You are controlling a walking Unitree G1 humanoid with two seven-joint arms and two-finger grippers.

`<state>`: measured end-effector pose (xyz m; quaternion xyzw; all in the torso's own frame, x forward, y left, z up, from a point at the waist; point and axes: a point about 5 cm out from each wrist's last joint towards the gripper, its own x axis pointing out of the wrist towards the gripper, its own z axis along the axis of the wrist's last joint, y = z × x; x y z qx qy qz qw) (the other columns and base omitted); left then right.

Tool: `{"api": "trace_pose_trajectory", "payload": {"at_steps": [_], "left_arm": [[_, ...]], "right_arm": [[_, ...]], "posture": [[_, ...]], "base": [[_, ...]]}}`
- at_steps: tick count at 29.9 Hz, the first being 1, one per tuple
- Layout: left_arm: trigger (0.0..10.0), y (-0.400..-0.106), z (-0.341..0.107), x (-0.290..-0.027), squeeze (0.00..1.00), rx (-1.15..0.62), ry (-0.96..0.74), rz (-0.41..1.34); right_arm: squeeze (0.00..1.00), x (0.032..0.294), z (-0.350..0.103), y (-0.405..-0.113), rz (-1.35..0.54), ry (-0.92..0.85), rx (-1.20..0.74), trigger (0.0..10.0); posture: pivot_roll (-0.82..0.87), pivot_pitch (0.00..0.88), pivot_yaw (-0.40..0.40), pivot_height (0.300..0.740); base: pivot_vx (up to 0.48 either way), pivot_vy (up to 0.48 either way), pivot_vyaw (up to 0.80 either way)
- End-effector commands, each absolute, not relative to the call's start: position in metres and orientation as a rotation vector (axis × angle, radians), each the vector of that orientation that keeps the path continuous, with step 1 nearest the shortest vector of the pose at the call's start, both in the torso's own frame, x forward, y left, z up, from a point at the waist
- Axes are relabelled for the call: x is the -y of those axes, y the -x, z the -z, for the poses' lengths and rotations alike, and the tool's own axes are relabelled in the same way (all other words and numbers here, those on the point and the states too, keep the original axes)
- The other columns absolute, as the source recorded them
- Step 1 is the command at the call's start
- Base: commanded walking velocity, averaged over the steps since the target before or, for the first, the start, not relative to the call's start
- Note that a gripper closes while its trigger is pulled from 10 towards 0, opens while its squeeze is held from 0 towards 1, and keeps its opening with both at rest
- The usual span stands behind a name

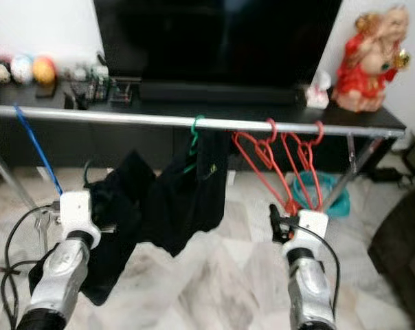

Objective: Hang hanger

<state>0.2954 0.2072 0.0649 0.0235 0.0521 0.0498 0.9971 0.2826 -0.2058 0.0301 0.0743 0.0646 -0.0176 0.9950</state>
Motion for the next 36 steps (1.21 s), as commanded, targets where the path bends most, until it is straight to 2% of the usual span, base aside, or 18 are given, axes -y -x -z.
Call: {"api": "trace_pose_trajectory", "payload": {"at_steps": [1, 12, 15, 16, 32, 36], "left_arm": [[10.0, -0.301, -0.073, -0.200, 0.00, -0.064, -0.051, -0.086], [10.0, -0.302, -0.074, -0.209, 0.00, -0.067, -0.072, -0.185], [10.0, -0.302, -0.077, -0.231, 0.00, -0.072, -0.048, -0.368], [10.0, -0.302, -0.078, -0.233, 0.00, -0.066, -0.047, -0.376], [10.0, -0.301, -0.076, -0.231, 0.00, -0.060, -0.047, -0.363], [10.0, -0.303, -0.077, -0.230, 0.00, -0.053, -0.042, -0.349]], "right_arm": [[0.00, 0.216, -0.031, -0.281, 0.061, -0.147, -0.132, 10.0], [0.00, 0.216, -0.024, -0.279, 0.031, -0.122, -0.182, 10.0], [0.00, 0.219, -0.019, -0.275, 0.044, -0.127, -0.204, 10.0], [0.00, 0.220, -0.018, -0.274, 0.044, -0.125, -0.210, 10.0], [0.00, 0.217, 0.015, -0.248, 0.019, -0.083, -0.376, 10.0], [0.00, 0.217, 0.030, -0.238, 0.046, -0.094, -0.476, 10.0]], "posture": [[0.04, 0.000, -0.042, 0.740], [0.04, 0.000, -0.046, 0.740], [0.04, 0.000, -0.050, 0.740], [0.04, 0.000, -0.050, 0.740], [0.04, 0.000, -0.053, 0.740], [0.03, 0.000, -0.047, 0.740]], "base": [[0.000, -0.251, 0.00], [0.000, 0.000, 0.00], [0.000, 0.000, 0.00], [0.000, 0.000, 0.00], [0.000, 0.000, 0.00], [0.000, 0.000, 0.00]]}}
